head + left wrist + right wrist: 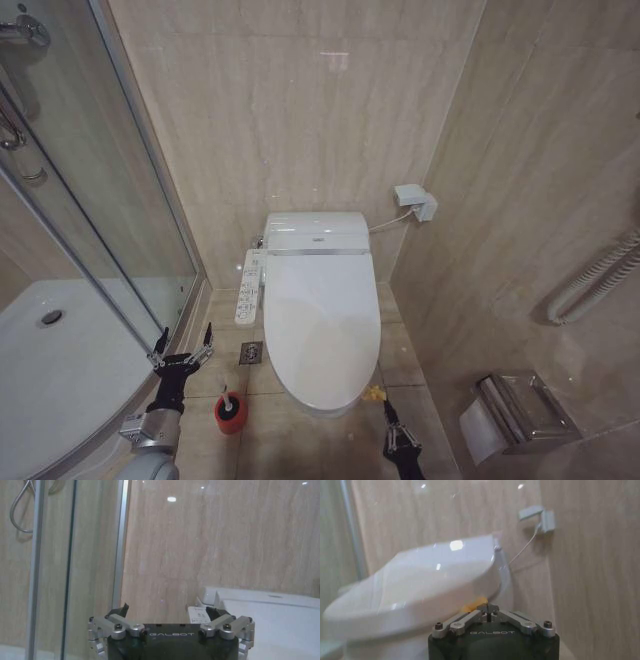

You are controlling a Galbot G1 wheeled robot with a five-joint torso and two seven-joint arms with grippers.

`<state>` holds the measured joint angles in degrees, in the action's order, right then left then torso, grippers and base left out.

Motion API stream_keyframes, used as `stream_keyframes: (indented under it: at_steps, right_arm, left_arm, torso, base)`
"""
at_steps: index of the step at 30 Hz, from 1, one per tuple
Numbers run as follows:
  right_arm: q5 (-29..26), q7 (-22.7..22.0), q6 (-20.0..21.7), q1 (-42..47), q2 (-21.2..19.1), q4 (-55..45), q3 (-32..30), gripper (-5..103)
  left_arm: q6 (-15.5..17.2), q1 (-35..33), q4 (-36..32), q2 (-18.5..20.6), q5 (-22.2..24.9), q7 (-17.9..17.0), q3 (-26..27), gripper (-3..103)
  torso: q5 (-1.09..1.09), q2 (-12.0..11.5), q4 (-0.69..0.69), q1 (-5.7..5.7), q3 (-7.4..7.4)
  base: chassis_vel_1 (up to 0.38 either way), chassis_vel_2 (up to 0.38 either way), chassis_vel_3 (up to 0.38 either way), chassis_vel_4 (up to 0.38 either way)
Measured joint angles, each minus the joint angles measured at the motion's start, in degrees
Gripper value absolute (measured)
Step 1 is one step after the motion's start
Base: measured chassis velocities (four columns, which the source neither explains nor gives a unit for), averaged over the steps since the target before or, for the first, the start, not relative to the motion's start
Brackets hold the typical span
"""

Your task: Open the toilet lid, clean the toilet bowl with a toilet brush, close the toilet lid, and flush.

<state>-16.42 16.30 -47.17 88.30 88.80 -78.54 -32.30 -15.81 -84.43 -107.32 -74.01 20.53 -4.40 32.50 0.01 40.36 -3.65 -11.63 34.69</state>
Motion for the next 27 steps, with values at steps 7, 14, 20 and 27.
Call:
stream_keyframes:
  at_steps: [7, 14, 20, 27]
  right_arm:
    - [-1.96, -0.85, 0.03, 2.05, -0.12, -9.2, -0.38, 0]
    - [-2.2, -0.92, 0.04, 4.29, -0.62, -19.82, -0.08, 0]
    - [-2.27, -1.61, 2.07, 5.49, -2.14, -30.2, 0.55, 0]
    - [-4.15, -3.36, 8.11, 2.85, -7.0, -38.49, 1.86, 0]
  left_arm:
    - [0.01, 0.38, 0.24, -0.13, -0.06, 0.0, -0.05, 100]
    - [0.07, 1.51, 2.18, 0.41, -0.01, -0.01, 0.79, 100]
    - [0.37, 2.14, 3.48, 0.77, 0.17, -0.02, 1.17, 100]
    - [1.18, 2.65, 4.1, 0.69, -0.23, -0.06, 0.67, 100]
  torso:
    - [0.01, 0.0, -0.01, 0.0, 0.0]
    - [-0.01, 0.0, -0.03, 0.0, 0.0]
    - [-0.01, 0.0, -0.02, 0.0, 0.0]
    - [-0.02, 0.0, -0.02, 0.0, 0.0]
  base:
    - [0.0, 0.0, 0.0, 0.0]
    - [0.0, 0.0, 0.0, 0.0]
    - [0.0, 0.0, 0.0, 0.0]
    - [0.0, 0.0, 0.0, 0.0]
